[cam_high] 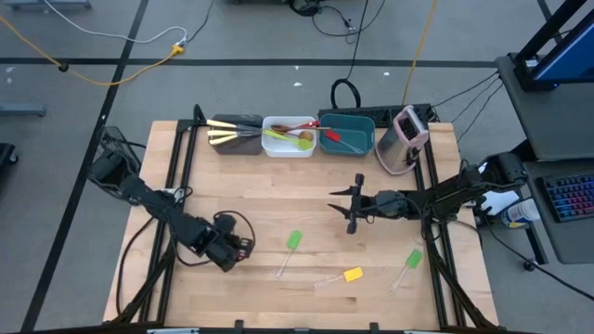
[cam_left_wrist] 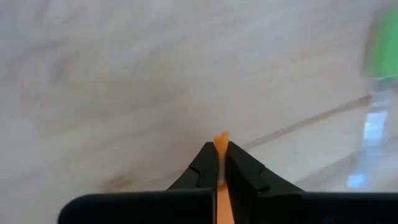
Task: Pick & Place Kitchen Items
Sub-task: Put the orange spatula into the blue bin
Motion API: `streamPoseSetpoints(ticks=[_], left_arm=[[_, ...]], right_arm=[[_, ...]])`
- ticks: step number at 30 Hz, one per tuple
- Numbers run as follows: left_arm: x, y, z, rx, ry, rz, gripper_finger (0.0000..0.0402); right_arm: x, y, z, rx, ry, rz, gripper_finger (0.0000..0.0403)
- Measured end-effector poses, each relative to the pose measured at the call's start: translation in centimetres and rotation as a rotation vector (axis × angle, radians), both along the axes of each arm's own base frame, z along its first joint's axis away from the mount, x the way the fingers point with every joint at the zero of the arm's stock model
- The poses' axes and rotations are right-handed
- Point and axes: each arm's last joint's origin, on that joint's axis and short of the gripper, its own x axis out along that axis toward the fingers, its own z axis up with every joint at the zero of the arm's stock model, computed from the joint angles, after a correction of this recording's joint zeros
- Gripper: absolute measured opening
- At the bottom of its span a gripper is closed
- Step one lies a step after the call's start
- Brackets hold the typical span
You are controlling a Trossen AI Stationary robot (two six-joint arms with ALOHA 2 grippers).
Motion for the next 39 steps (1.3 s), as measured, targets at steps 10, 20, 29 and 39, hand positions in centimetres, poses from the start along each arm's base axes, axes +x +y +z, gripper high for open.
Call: streamPoseSetpoints(ticks=[10, 20, 29, 39], left_arm=[[5.8, 2.0, 5.4, 0.402, -0.326, -0.212, 0.0014], [10.7, 5.5, 9.9, 0.756, -0.638, -0.382, 0.0014], [11.8, 8.3, 11.6, 0.928, -0.707, -0.371, 0.0006], [12.7, 8.4, 10.9, 0.911, -0.739, -0.337, 0.0005]], right_arm=[[0.2, 0.1, 1.0, 0.217, -0.152, -0.018, 0.0144], [0.6, 0.5, 1.5, 0.351, -0.225, 0.286, 0.0144], [2.3, 0.7, 0.7, 0.383, -0.313, 0.292, 0.0144], [5.9, 0.0, -0.6, 0.372, -0.300, 0.154, 0.0144]])
